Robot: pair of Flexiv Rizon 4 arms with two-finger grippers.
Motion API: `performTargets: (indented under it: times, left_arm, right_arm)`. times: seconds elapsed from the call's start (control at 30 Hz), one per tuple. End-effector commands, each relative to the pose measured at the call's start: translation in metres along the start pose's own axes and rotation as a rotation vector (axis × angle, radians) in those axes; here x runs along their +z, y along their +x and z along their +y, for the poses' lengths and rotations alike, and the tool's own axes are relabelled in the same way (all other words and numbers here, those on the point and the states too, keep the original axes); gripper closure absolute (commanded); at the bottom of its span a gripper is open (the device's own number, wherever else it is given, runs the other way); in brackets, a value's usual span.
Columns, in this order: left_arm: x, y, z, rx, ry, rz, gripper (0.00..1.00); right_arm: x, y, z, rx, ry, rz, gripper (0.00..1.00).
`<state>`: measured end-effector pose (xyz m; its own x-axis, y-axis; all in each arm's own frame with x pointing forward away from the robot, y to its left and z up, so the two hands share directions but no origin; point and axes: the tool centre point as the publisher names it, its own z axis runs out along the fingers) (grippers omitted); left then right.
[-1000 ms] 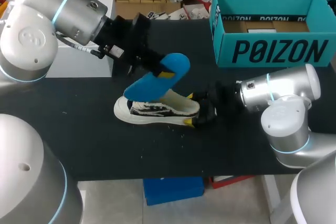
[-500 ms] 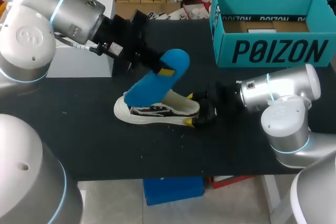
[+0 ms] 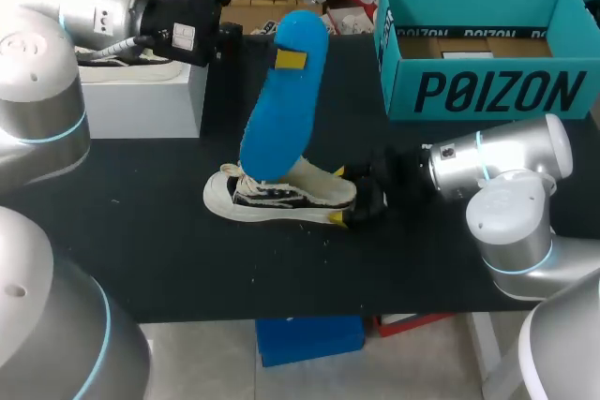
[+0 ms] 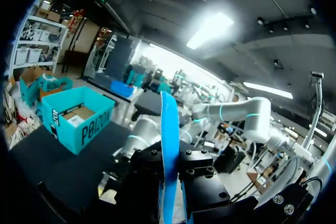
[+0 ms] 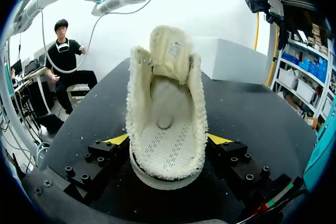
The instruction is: Take the shoe out of the shoebox, open the shoe tongue, remove and reinsert the insole, then place the shoe into the shoebox
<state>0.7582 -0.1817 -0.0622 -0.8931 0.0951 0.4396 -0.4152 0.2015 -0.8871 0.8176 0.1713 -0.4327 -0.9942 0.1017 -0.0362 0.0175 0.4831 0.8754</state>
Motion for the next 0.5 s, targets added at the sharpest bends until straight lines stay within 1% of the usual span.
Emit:
performTargets:
  times: [0.03, 0.07, 0.1, 0.2, 0.37, 0.5]
  left_arm:
    - [0.003, 0.017, -0.011, -0.006, 0.189, -0.040, 1.00]
    - [0.003, 0.019, -0.017, -0.001, 0.223, -0.042, 1.00]
    - [0.003, 0.022, -0.023, -0.001, 0.238, -0.035, 1.00]
    - [0.005, 0.030, -0.037, 0.030, 0.267, -0.028, 1.00]
    - [0.010, 0.043, -0.056, 0.046, 0.271, -0.008, 1.00]
    - [0.011, 0.056, -0.069, 0.058, 0.257, 0.014, 1.00]
  right_arm:
    - [0.000, 0.000, -0.002, 0.001, 0.000, 0.001, 1.00]
    - [0.000, 0.000, -0.002, 0.001, 0.000, 0.001, 1.00]
    - [0.000, 0.000, -0.002, 0.001, 0.000, 0.001, 1.00]
    - [0.000, 0.000, -0.002, 0.001, 0.000, 0.001, 1.00]
    - [0.000, 0.000, -0.002, 0.001, 0.000, 0.001, 1.00]
    - [0.000, 0.000, -0.002, 0.001, 0.000, 0.001, 1.00]
